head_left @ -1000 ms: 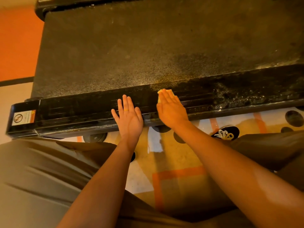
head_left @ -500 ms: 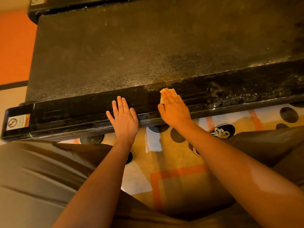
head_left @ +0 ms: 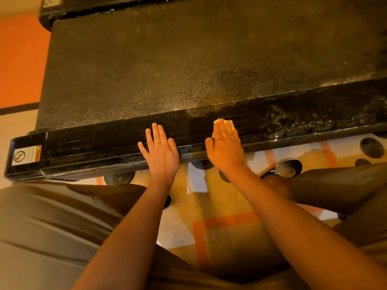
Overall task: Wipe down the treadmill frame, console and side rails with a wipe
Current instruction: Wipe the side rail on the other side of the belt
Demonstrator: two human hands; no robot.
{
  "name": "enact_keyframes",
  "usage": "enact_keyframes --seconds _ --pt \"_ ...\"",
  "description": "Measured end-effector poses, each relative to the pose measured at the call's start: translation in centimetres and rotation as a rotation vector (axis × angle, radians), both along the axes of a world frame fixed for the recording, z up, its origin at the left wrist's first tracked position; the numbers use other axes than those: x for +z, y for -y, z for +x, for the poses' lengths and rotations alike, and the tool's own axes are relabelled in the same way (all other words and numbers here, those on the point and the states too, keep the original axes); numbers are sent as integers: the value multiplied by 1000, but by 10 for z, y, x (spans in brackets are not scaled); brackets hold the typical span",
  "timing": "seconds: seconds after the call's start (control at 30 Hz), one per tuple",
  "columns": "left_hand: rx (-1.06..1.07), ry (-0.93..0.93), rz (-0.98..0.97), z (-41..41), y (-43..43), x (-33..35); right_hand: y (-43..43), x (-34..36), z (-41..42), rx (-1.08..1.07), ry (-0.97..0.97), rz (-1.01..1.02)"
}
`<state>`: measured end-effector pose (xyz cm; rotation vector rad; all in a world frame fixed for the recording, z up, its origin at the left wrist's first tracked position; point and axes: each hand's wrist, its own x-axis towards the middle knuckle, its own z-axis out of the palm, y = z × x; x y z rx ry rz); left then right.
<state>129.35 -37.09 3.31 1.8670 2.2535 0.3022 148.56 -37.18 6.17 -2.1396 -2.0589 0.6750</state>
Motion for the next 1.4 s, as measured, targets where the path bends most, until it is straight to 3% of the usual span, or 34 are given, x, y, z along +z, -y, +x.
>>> enact_keyframes --seconds 0.17,0.43,0.73,1.03,1.3,1.4 --pt "-21 -9 5 -1 0 -1 -23 7 -51 222 -106 -61" --pt "-9 -20 15 0 -1 -1 -40 1 -55 317 -58 23" --pt "3 -39 27 1 0 -1 -34 0 25 -1 -51 8" --pt "13 -36 35 2 0 -2 -40 4 -32 136 -90 -6" --pt "27 -21 54 4 0 -1 -37 3 87 -133 -25 80" --pt "33 -13 57 5 0 -2 -31 1 90 -169 2 67"
